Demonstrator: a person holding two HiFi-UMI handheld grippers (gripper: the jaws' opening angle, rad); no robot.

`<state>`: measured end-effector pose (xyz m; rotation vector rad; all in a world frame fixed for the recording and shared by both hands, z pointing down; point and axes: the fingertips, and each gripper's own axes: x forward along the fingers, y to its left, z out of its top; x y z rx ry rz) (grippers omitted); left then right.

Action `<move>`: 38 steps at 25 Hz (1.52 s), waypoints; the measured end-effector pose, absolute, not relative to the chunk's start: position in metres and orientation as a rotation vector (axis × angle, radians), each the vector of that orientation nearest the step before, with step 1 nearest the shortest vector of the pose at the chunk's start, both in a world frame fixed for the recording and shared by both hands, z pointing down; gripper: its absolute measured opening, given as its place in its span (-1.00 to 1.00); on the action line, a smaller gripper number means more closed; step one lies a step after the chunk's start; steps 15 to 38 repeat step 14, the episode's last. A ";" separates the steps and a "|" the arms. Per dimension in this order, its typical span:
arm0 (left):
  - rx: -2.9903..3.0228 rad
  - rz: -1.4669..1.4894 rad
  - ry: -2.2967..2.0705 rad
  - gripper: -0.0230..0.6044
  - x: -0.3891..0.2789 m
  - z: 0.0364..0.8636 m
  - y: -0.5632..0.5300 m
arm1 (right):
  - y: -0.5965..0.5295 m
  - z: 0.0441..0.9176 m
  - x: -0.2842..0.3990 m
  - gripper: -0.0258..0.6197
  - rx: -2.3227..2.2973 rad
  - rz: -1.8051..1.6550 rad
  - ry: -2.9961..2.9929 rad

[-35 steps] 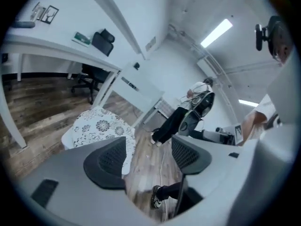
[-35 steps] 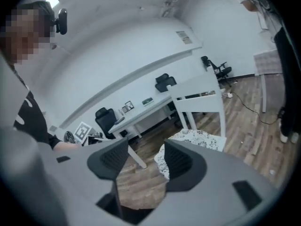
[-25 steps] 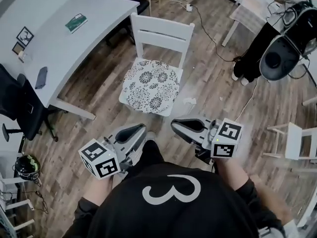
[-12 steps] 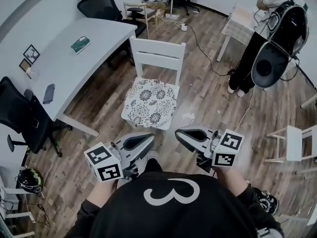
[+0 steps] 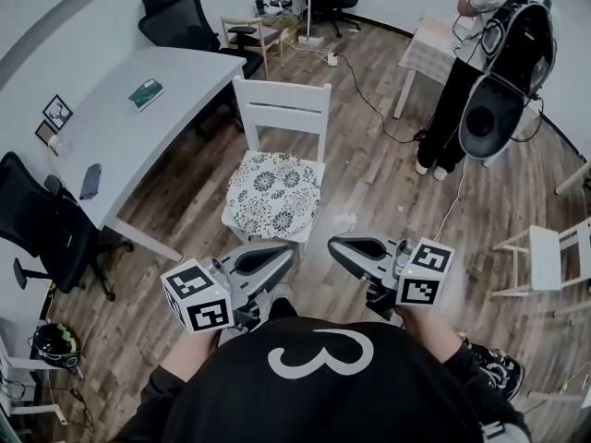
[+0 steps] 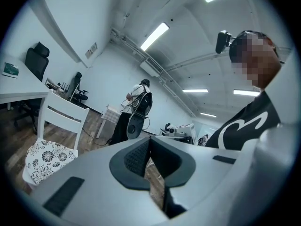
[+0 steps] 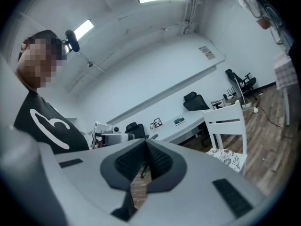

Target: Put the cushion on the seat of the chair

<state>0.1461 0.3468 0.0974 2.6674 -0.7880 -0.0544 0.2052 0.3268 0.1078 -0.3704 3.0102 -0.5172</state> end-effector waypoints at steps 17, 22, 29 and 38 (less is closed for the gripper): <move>2.670 -0.092 -0.710 -0.88 0.169 0.092 0.359 | 0.343 0.106 0.231 -0.90 -0.428 -0.503 2.984; 2.670 -0.092 -0.710 -0.88 0.169 0.092 0.359 | 0.343 0.106 0.231 -0.90 -0.428 -0.503 2.984; 2.670 -0.092 -0.710 -0.88 0.169 0.092 0.359 | 0.343 0.106 0.231 -0.90 -0.428 -0.503 2.984; 2.670 -0.092 -0.710 -0.88 0.169 0.092 0.359 | 0.343 0.106 0.231 -0.90 -0.428 -0.503 2.984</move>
